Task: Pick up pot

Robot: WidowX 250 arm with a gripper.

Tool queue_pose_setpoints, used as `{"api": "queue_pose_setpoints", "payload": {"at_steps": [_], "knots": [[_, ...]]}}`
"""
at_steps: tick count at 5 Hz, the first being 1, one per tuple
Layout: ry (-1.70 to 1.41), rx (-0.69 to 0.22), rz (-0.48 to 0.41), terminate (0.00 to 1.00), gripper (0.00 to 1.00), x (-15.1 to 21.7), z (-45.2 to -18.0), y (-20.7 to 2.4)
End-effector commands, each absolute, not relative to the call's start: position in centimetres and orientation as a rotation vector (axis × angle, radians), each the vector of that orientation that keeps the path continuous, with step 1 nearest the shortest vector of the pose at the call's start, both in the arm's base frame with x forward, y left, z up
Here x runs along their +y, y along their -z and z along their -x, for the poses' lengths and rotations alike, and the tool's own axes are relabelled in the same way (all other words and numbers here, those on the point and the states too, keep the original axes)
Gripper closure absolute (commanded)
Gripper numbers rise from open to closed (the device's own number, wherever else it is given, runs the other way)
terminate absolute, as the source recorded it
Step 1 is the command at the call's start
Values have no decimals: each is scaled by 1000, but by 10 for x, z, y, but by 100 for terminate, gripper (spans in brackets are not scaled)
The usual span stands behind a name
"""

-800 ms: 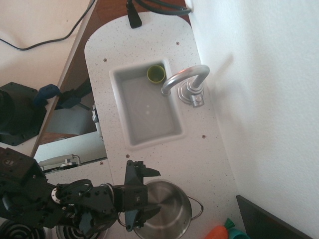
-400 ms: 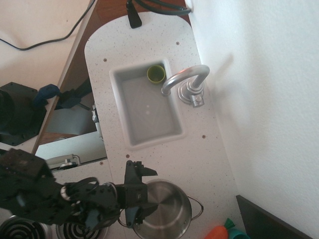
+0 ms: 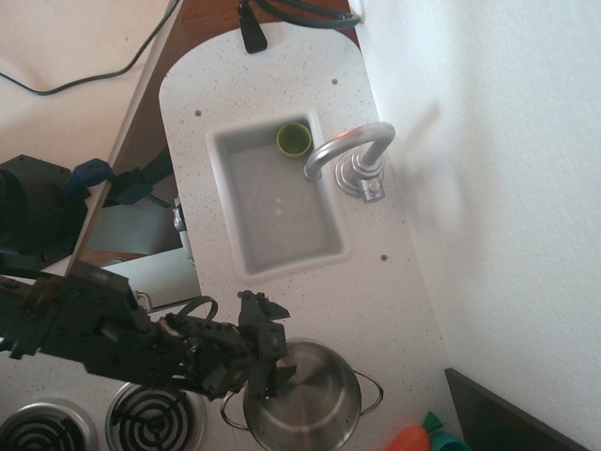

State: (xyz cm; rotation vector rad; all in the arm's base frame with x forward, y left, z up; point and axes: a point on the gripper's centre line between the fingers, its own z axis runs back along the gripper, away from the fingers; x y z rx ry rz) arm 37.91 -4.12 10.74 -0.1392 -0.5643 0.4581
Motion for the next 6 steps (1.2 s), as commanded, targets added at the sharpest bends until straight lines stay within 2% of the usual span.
{"api": "queue_pose_setpoints", "payload": {"at_steps": [1, 3, 5, 6], "knots": [[-469, -512, 171, 0, 0, -45, -382, -91], [-453, -472, 164, 0, 0, -50, -388, -74], [-441, -506, 135, 0, 0, -50, -394, -77], [-440, -509, 127, 0, 100, -50, -395, -76]]}}
